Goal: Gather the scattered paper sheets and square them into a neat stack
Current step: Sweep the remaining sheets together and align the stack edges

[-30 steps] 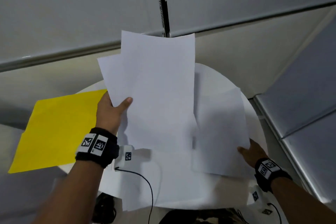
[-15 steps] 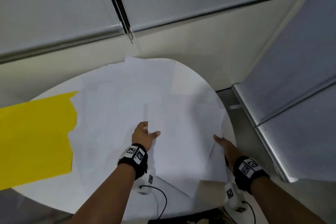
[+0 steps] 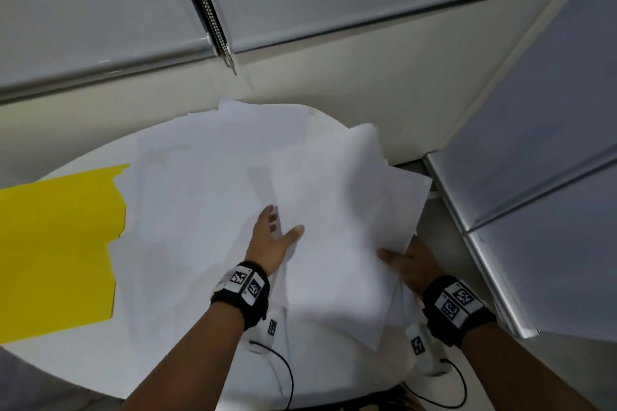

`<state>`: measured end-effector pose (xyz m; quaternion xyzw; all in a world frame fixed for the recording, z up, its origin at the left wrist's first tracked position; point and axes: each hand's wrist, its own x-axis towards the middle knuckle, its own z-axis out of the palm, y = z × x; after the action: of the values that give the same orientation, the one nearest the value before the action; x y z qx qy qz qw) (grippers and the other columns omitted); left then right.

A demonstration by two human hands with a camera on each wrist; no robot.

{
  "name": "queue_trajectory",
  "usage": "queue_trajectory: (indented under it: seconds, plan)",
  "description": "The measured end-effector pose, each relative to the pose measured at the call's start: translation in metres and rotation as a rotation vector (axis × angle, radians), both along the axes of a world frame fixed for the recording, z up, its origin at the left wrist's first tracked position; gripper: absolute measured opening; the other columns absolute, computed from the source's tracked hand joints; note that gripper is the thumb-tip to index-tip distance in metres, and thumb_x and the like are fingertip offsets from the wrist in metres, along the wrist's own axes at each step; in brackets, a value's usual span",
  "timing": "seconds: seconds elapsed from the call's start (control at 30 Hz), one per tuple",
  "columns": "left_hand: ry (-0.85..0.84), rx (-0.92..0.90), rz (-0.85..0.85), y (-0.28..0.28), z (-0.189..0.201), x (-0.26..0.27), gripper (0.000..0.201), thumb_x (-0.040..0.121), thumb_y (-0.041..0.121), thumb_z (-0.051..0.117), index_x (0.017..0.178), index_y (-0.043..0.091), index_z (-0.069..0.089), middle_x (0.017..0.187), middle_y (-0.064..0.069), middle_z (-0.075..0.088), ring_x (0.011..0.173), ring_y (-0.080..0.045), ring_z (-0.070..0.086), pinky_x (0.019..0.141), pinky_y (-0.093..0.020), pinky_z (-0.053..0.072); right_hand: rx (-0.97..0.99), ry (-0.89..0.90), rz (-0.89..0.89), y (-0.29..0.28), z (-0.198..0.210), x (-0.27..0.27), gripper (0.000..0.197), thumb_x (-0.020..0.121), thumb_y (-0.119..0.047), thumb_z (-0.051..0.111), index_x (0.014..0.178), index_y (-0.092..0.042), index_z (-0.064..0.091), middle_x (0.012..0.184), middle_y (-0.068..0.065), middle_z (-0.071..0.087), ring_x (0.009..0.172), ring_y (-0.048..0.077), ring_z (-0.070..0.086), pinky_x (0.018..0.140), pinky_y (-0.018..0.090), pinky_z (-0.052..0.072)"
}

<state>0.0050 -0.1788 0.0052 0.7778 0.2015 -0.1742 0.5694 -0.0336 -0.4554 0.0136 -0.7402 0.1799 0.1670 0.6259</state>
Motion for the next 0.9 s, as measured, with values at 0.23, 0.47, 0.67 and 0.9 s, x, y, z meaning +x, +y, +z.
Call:
queue_trajectory:
  seconds: [0.23, 0.47, 0.67, 0.9]
  plan:
    - [-0.262, -0.408, 0.038, 0.004, 0.108, 0.04, 0.013, 0.076, -0.016, 0.06, 0.078, -0.003, 0.06, 0.064, 0.004, 0.068, 0.065, -0.011, 0.068, 0.065, -0.02, 0.052, -0.015, -0.202, -0.105, 0.007, 0.073, 0.038, 0.029, 0.072, -0.032, 0.081, 0.093, -0.023, 0.064, 0.1, -0.001, 0.068, 0.099, 0.02, 0.063, 0.099, 0.035, 0.047]
    - [-0.377, -0.347, 0.062, -0.005, 0.136, 0.021, 0.056, 0.063, 0.002, 0.066, 0.118, 0.004, 0.059, 0.108, -0.011, 0.07, 0.1, -0.028, 0.067, 0.087, -0.04, 0.056, -0.039, -0.337, -0.271, 0.037, 0.087, 0.034, 0.038, 0.086, -0.011, 0.067, 0.12, -0.024, 0.056, 0.111, -0.002, 0.061, 0.109, 0.022, 0.058, 0.099, 0.037, 0.045]
    - [-0.268, -0.228, 0.063, -0.02, 0.123, -0.01, 0.059, 0.075, 0.018, 0.066, 0.131, 0.032, 0.051, 0.118, 0.007, 0.066, 0.111, -0.017, 0.062, 0.1, -0.048, 0.049, -0.094, -0.416, -0.301, 0.05, 0.086, 0.018, 0.05, 0.087, -0.008, 0.065, 0.133, -0.017, 0.047, 0.111, -0.001, 0.061, 0.1, 0.019, 0.059, 0.085, 0.032, 0.046]
    - [-0.302, -0.219, 0.139, -0.016, 0.127, -0.016, 0.059, 0.073, 0.014, 0.065, 0.124, 0.04, 0.052, 0.115, 0.009, 0.066, 0.108, -0.017, 0.062, 0.096, -0.042, 0.05, -0.07, -0.498, -0.261, 0.047, 0.098, 0.005, 0.051, 0.089, -0.003, 0.061, 0.127, -0.029, 0.04, 0.108, -0.021, 0.055, 0.088, -0.02, 0.055, 0.077, 0.013, 0.044]
